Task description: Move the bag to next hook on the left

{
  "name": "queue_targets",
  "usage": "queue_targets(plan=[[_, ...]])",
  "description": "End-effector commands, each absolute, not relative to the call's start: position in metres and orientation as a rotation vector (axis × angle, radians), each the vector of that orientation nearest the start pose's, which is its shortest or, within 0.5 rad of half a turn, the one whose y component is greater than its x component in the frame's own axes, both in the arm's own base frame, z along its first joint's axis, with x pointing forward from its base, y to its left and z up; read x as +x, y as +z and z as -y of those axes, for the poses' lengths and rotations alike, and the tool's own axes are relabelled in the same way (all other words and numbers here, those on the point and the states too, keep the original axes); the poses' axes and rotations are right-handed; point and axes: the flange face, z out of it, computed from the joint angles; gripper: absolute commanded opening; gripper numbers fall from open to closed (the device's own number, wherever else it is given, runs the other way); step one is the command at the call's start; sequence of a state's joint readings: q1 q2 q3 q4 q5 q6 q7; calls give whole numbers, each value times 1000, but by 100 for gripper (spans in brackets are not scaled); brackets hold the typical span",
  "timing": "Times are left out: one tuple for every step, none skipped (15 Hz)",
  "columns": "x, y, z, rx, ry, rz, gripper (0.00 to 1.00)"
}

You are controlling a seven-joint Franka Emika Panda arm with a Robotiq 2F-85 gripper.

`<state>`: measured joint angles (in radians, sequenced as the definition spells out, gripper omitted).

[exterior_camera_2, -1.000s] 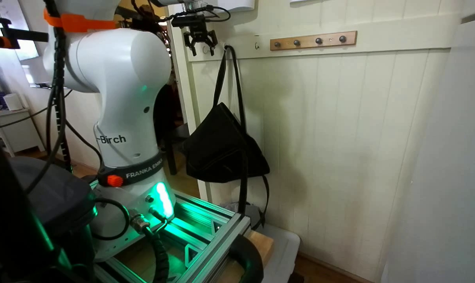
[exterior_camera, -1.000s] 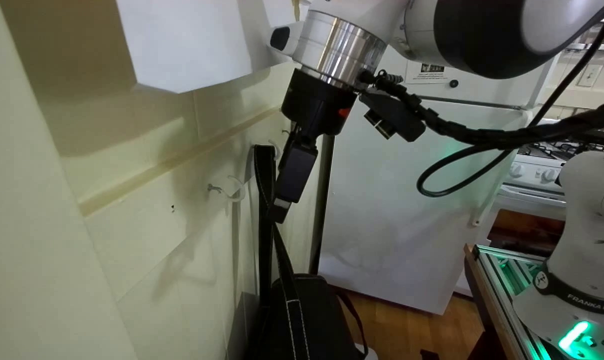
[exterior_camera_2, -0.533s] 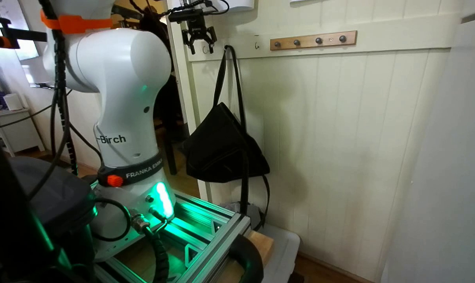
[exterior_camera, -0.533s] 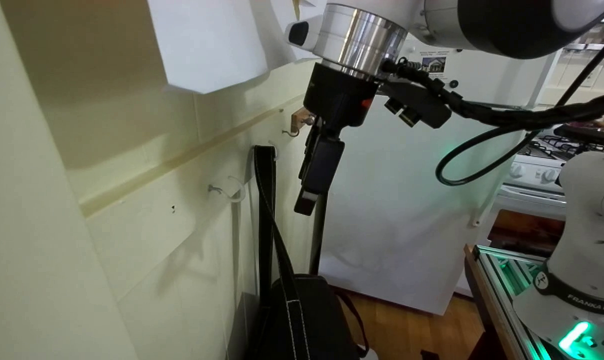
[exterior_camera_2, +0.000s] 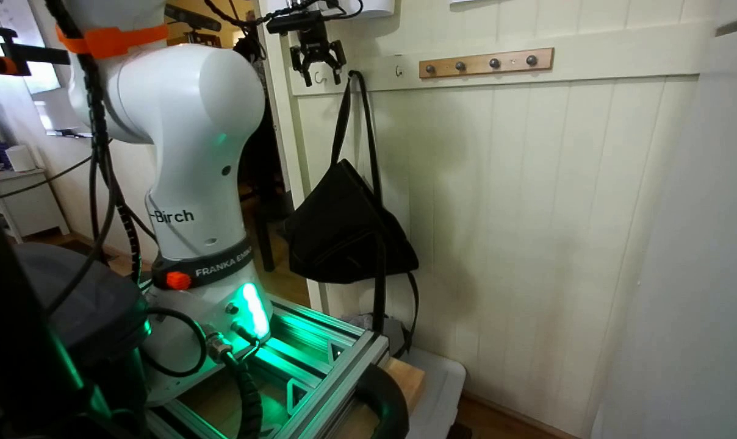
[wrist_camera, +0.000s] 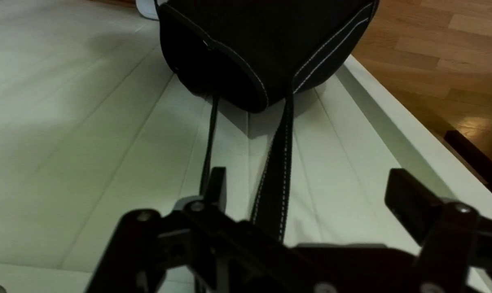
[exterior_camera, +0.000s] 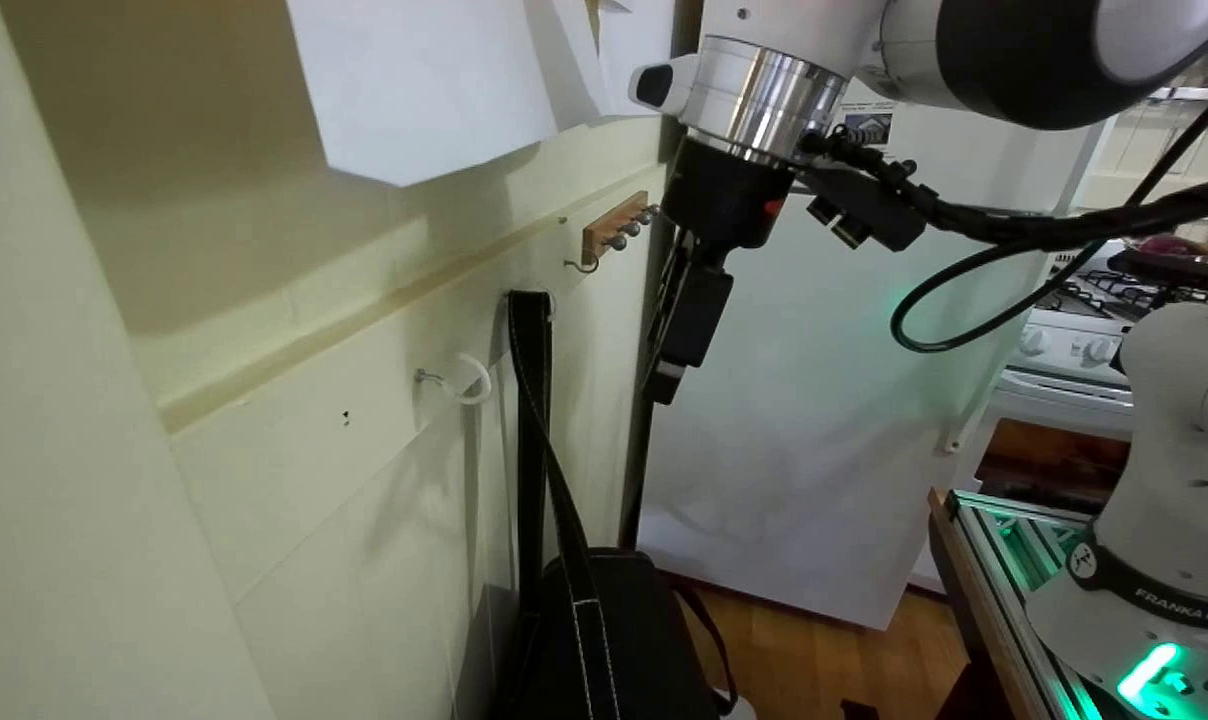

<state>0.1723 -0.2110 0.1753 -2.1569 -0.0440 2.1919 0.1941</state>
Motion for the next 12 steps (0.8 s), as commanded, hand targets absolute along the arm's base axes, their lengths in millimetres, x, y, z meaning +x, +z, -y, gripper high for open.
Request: queue_targets(plan=[[461,505,-147,-3112,-392,209,100],[459,504,-140,-3116,-387,189,100],[456,503,-135,-3112,-390,180,100],[454,501,-129,-3114,-389,165,100],[453,499,-126,-3109,-397,159,100],[451,498,-123,-3112,-399,146,100],[462,502,-130,-3137,-378,152,100],[461,502,-128,-3138,-379,147,100],[462,502,-128,-3138,-381,147,100],[462,503,-128,-3138,-382,149,100],[462,503,-129,-3138,-382,151,100],[462,503,-129,-3138,-382,151,100]])
